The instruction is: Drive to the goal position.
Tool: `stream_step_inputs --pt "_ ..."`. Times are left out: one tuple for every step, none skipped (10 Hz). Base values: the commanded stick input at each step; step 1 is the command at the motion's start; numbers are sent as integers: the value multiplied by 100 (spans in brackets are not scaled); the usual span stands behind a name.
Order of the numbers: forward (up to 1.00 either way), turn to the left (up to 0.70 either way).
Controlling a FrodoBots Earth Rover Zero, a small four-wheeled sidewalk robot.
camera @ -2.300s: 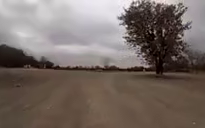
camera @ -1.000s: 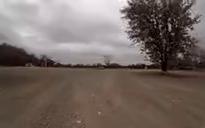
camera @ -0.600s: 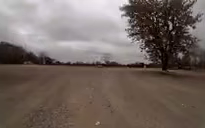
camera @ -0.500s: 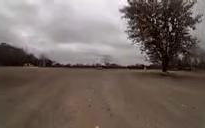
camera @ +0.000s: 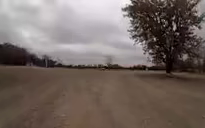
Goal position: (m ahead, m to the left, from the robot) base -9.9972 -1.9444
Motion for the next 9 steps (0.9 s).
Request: stream_step_inputs --pt "70 -1" --pt "70 -1" --pt "70 -1" --pt "70 -1" --pt "70 -1" --pt "70 -1" --pt "60 -1" --pt "31 -1" --pt "7 0"
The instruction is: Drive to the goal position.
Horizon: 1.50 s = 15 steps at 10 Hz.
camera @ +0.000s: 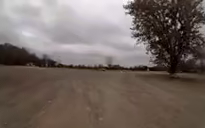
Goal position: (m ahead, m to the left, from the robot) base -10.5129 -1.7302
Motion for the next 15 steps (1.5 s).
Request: stream_step_inputs --pt "0 0" --pt "0 0" --pt "0 0" --pt "0 0" --pt "0 0" --pt "0 0" --pt "0 0" --pt "0 0" --pt "0 0" --pt "9 0" --pt "29 -1" --pt "70 -1" --pt "70 -1" --pt "70 -1" --pt "70 -1"
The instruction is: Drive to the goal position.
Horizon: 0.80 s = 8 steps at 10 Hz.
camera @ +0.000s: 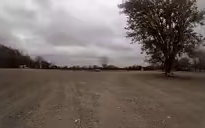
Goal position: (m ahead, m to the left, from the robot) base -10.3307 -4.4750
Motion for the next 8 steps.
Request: stream_step_inputs --pt "70 -1" --pt "70 -1" --pt "70 -1" --pt "70 -1" --pt "70 -1" --pt "70 -1" --pt "70 -1" --pt "70 -1"
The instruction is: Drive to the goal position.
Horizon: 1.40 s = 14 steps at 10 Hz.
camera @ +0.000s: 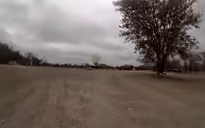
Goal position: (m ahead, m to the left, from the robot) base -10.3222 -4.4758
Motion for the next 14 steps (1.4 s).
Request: stream_step_inputs --pt "70 -1" --pt "70 -1" --pt "70 -1" --pt "70 -1" --pt "70 -1" --pt "70 -1" --pt "70 -1" --pt "70 0" --pt "70 4" --pt "70 15" --pt "70 26" --pt "70 18" --pt "70 3" --pt "70 -1"
